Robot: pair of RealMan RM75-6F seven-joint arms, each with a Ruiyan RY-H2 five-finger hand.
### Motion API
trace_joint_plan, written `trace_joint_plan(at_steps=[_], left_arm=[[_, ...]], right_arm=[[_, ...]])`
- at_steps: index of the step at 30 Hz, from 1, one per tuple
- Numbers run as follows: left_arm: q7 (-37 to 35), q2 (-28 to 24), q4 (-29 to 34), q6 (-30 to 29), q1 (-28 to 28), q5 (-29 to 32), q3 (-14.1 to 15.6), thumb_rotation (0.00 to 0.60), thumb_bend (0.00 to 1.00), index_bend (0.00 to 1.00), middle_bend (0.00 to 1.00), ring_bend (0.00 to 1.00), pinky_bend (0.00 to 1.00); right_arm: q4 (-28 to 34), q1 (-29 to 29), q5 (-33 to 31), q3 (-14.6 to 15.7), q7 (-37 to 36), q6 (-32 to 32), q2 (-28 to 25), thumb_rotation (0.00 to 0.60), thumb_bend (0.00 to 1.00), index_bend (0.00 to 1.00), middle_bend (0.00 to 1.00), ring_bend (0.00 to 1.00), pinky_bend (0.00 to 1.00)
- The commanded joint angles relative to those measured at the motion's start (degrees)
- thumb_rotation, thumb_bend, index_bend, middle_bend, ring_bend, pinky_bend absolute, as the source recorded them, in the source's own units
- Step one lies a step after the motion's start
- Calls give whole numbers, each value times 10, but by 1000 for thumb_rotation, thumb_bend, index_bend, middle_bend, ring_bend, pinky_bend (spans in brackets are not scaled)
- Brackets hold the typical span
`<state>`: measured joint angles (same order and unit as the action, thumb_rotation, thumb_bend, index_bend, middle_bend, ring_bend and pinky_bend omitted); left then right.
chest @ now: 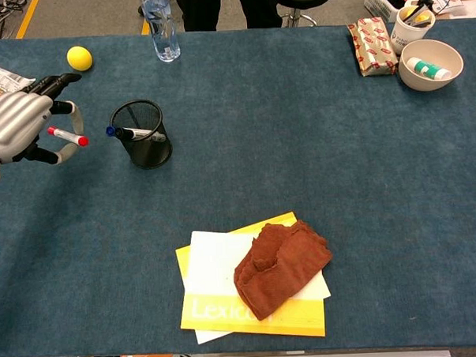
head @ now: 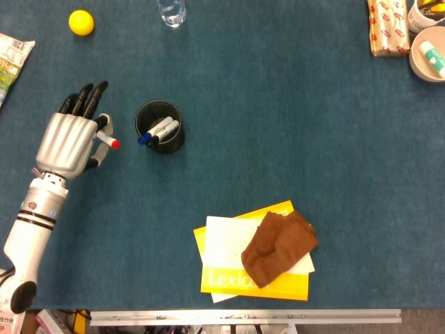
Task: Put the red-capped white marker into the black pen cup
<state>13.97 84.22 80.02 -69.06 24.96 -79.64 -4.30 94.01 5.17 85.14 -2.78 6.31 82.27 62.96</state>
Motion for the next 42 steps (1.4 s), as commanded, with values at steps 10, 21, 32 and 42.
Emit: trace_joint_plan(at_steps=[10,21,32,42], left_arm=[[65,26,7,-37,10,28,-49,600,346,558,0,0,158],[79,43,34,-62,24,38,-81,600,345,574,0,0,158],[78,39,122,-76,25,103,-128,600,346,586,0,0,158],[101,15,220,-70,28,183,-156,600,346,597,0,0,158]], right_arm=[[-1,1,0,1,-1,-3,0,600,0,126,223,135,296],[-1,2,2,3,0,-6,2,600,0,126,223,135,296],[-4,4,-1,5,-2,-14,4,600,0,126,223,135,296],[-15,8,2,9,-9,-23,15,600,0,126,223,135,296]])
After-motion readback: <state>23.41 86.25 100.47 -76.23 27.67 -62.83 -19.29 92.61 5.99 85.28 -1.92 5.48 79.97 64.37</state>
